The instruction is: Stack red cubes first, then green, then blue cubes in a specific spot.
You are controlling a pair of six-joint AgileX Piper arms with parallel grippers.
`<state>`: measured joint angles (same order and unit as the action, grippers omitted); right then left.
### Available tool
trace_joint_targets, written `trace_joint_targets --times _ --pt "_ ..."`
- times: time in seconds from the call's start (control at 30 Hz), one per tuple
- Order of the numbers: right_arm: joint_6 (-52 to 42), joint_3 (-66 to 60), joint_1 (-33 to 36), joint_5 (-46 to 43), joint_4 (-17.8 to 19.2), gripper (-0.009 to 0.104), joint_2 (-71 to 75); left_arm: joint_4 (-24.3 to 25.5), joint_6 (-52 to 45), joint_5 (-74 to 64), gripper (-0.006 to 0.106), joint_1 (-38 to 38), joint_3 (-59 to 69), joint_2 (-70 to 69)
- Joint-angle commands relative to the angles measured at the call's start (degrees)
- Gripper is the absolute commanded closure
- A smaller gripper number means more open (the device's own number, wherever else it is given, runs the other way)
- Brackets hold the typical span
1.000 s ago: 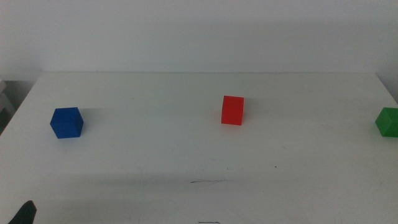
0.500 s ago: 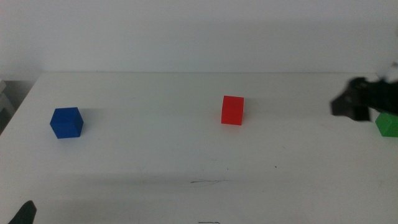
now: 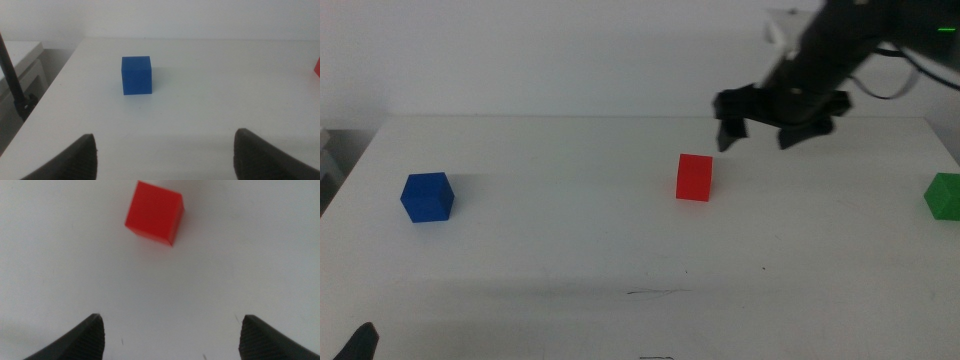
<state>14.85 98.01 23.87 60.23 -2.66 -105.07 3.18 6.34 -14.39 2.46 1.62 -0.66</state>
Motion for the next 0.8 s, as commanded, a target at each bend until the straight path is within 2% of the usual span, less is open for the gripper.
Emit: trace_joint_targets --times 0.0,0.37,0.57,0.77 --pt "0.6 7.9 0.5 0.5 0.9 0.002 -2.5 -0.1 0.7 4.6 0.007 0.4 -0.1 -1.5" --pt "3.3 28.3 1.1 5.3 3.0 0.004 -20.4 -0.1 0.8 4.6 0.007 0.4 -0.1 -1.5" --pt "7.5 32.0 2.2 4.8 7.5 0.004 -24.3 -0.1 0.8 4.6 0.007 0.4 -0.1 -1.5" --pt "8.5 32.0 3.0 2.1 7.7 0.004 -26.4 -0.1 0.8 4.6 0.007 0.4 -0.1 -1.5"
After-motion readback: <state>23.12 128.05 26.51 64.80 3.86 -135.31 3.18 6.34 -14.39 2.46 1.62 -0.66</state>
